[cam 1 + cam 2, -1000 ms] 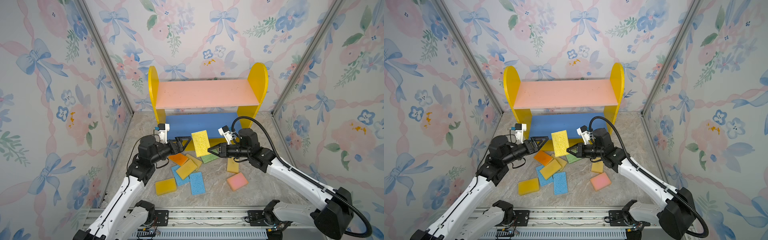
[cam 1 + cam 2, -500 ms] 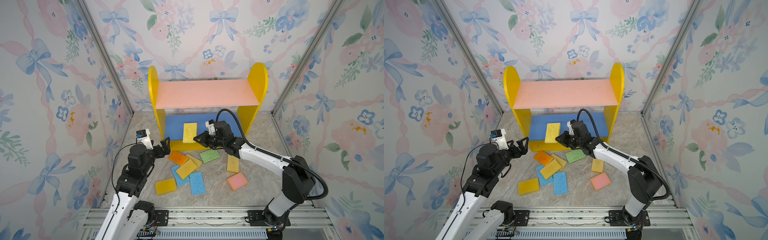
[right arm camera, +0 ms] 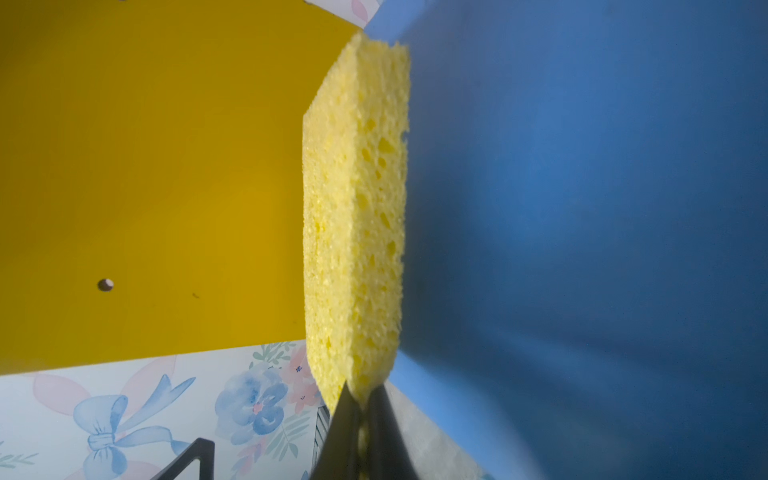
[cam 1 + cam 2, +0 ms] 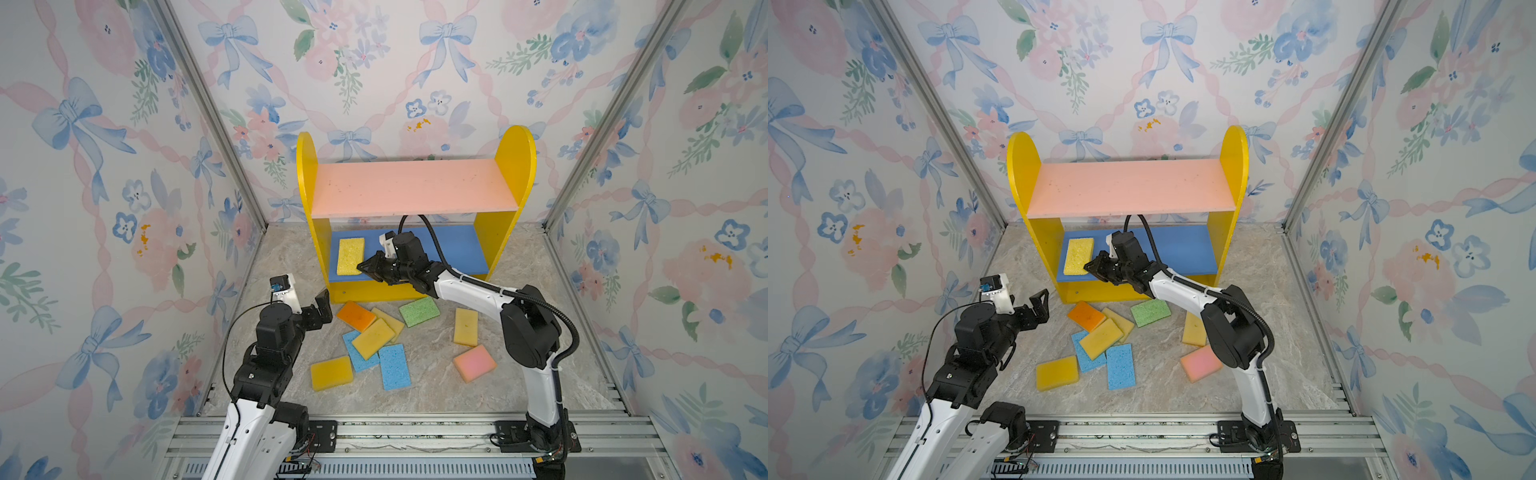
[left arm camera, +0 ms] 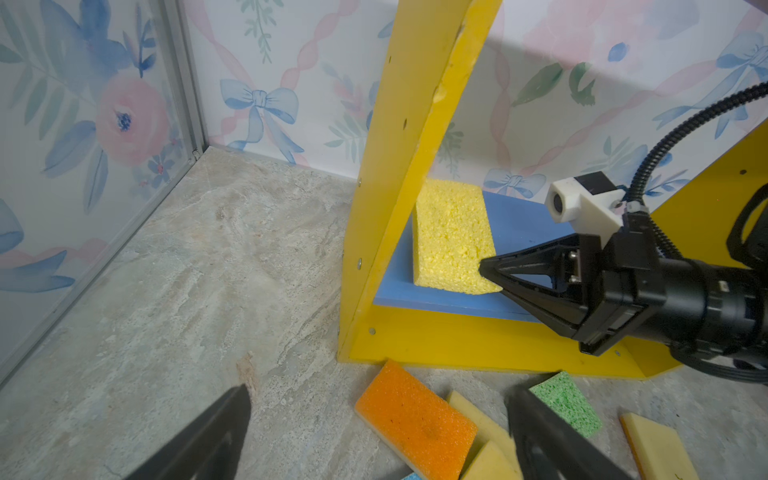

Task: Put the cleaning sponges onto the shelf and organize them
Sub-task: 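Place the sponge on the blue shelf with the right gripper while the left withdraws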

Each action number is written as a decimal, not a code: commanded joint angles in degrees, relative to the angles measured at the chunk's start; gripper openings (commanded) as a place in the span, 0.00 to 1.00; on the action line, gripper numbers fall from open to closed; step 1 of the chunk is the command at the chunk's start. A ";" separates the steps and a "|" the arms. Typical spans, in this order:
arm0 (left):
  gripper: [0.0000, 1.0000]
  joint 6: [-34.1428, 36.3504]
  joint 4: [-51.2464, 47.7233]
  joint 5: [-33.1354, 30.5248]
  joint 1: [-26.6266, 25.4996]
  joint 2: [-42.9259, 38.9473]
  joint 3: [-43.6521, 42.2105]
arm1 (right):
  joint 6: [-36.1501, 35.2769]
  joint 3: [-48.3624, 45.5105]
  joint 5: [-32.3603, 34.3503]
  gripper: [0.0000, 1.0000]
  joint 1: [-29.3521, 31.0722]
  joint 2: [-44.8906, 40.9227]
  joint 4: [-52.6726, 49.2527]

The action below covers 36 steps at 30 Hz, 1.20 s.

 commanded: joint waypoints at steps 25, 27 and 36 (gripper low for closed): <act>0.98 1.02 -0.24 -0.98 0.51 -0.72 -0.92 | -6.54 13.00 -1.86 0.40 1.15 8.81 -13.99; 0.98 1.02 -0.19 -0.90 0.49 -0.72 -0.92 | -7.17 12.89 -1.30 0.48 1.19 8.46 -14.83; 0.98 1.03 -0.23 -0.53 0.51 -0.80 -0.92 | -12.33 12.42 3.86 0.63 1.70 5.95 -20.79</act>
